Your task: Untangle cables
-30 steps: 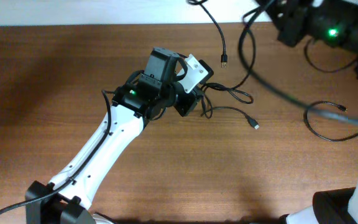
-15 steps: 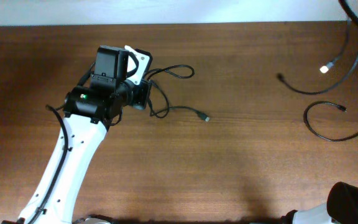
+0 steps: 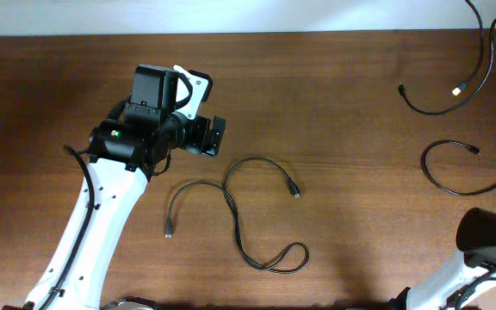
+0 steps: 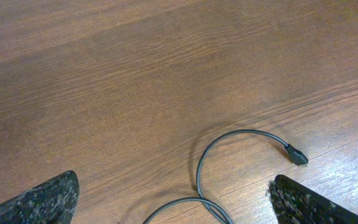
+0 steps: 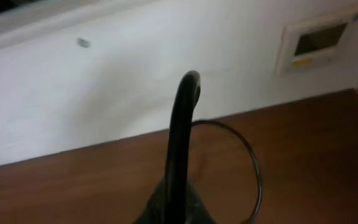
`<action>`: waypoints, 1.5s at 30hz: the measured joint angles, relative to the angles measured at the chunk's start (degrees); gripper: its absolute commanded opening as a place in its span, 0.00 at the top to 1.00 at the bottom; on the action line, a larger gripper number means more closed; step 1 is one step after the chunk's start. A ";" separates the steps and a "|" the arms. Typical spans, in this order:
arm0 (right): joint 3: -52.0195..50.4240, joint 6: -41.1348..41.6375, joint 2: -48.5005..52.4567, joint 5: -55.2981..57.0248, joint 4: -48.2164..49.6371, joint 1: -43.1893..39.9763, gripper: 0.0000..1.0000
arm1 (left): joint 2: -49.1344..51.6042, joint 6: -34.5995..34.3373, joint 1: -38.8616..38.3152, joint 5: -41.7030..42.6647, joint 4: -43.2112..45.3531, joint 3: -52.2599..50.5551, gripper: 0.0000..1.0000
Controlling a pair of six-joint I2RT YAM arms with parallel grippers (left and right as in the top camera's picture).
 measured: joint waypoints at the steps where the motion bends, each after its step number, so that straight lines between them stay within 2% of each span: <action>1: 0.02 0.00 1.33 0.13 0.72 -0.72 0.96 | 0.00 0.00 0.00 0.00 -0.02 0.00 0.01; 8: 0.00 0.00 16.09 0.70 2.36 -10.25 0.96 | -0.02 0.00 0.00 0.00 -0.02 0.00 0.01; 13: -0.07 0.02 21.75 0.92 1.31 -15.87 0.95 | -0.02 0.00 0.00 0.00 0.00 0.00 0.01; 14: -0.07 0.02 22.32 1.11 1.20 -17.18 0.88 | -0.02 0.00 0.00 0.00 -0.02 0.00 0.01; 15: -0.07 0.02 22.67 2.01 0.90 -18.36 0.56 | -0.02 0.00 0.00 0.00 -0.02 0.00 0.01; 16: -0.46 0.24 22.75 2.69 0.90 -19.06 0.35 | -0.02 0.00 0.00 0.00 0.00 0.00 0.01; 18: -2.38 0.44 23.04 4.09 0.74 -20.92 0.04 | -0.02 0.00 0.00 0.00 0.00 0.00 0.01; 27: -2.97 2.14 23.43 2.49 -1.18 -21.68 0.02 | -0.02 0.00 0.00 0.00 0.00 0.00 0.01; 32: -2.97 2.14 23.43 -0.24 -6.32 -21.68 0.01 | -0.02 0.00 0.00 0.00 -0.02 0.00 0.01; 35: -2.97 -1.49 23.43 -12.83 -8.35 -21.66 0.01 | -0.02 0.00 0.00 0.00 0.00 0.00 0.01; 38: -2.97 -6.14 23.43 -19.04 -13.62 -20.46 0.01 | -0.02 0.00 0.00 0.00 -0.02 0.00 0.01; 42: -2.97 -11.91 23.43 -21.33 -16.96 -14.73 0.01 | -0.02 0.00 0.00 0.00 0.00 0.00 0.01; 45: -2.97 -14.73 23.43 -19.02 -19.89 -8.24 0.01 | -0.02 0.00 0.00 0.00 0.00 0.00 0.01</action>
